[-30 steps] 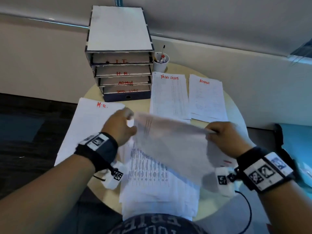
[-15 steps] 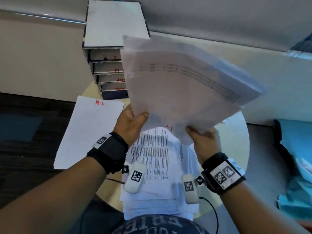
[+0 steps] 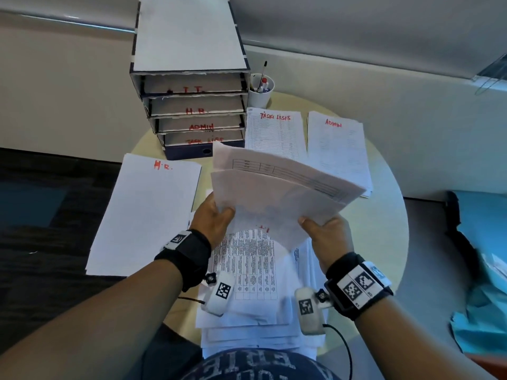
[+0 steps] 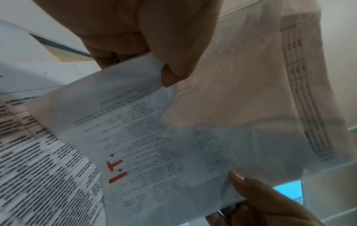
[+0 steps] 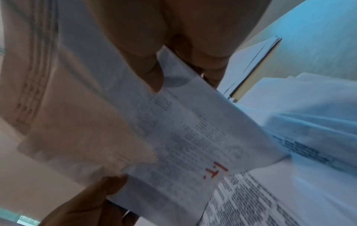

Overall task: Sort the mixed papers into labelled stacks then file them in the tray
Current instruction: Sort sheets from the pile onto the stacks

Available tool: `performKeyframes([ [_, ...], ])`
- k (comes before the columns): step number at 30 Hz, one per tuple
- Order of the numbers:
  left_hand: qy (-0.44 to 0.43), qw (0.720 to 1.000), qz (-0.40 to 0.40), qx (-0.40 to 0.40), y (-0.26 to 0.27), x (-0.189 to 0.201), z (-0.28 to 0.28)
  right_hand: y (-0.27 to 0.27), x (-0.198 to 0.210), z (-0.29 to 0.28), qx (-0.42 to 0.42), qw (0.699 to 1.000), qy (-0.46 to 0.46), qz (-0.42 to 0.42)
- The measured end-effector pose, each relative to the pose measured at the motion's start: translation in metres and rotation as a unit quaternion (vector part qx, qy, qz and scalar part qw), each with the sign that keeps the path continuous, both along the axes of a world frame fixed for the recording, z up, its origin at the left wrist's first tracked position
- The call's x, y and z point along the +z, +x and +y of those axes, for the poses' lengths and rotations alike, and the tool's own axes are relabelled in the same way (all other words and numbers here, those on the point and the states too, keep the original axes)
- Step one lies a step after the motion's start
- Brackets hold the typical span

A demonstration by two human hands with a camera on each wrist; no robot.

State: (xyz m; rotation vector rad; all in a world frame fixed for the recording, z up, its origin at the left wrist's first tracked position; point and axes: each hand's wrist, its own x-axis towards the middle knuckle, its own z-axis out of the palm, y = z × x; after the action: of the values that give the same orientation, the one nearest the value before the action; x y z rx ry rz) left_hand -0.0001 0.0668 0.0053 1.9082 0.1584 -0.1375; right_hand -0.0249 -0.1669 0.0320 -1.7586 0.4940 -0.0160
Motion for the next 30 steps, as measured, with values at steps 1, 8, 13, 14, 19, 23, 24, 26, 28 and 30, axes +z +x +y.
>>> performKeyframes([
  [1,0.019,1.000,-0.019,-0.001,0.002,0.004,0.000,0.000,0.002,-0.004,-0.009,1.000,-0.025,-0.004],
  [8,0.285,0.923,-0.215,-0.146,0.010,0.085,-0.022,-0.031,0.089,-0.029,0.035,0.819,-0.432,-0.375],
  [13,0.413,0.816,-0.308,-0.261,0.000,0.121,-0.073,-0.044,0.113,-0.022,0.179,0.735,-0.592,-0.277],
  [14,0.410,0.808,-0.325,-0.270,-0.002,0.120,-0.080,-0.043,0.110,-0.028,0.196,0.738,-0.594,-0.252],
  [19,0.363,0.829,-0.369,-0.211,-0.001,0.091,-0.087,-0.041,0.079,-0.090,0.173,0.852,-0.492,-0.050],
  [23,0.354,0.899,-0.217,-0.139,0.002,0.047,-0.061,-0.058,0.039,-0.177,-0.013,0.950,-0.294,0.108],
  [24,0.364,0.905,-0.157,-0.154,0.001,0.031,-0.053,-0.066,0.028,-0.195,-0.052,0.955,-0.261,0.132],
  [26,0.411,0.886,-0.008,-0.215,-0.005,-0.005,-0.040,-0.081,0.006,-0.218,-0.115,0.951,-0.229,0.171],
  [28,0.458,0.844,0.098,-0.261,-0.018,-0.037,-0.028,-0.089,-0.018,-0.233,-0.140,0.940,-0.233,0.208],
  [30,0.482,0.822,0.130,-0.272,-0.029,-0.058,-0.021,-0.092,-0.042,-0.245,-0.145,0.930,-0.236,0.241],
])
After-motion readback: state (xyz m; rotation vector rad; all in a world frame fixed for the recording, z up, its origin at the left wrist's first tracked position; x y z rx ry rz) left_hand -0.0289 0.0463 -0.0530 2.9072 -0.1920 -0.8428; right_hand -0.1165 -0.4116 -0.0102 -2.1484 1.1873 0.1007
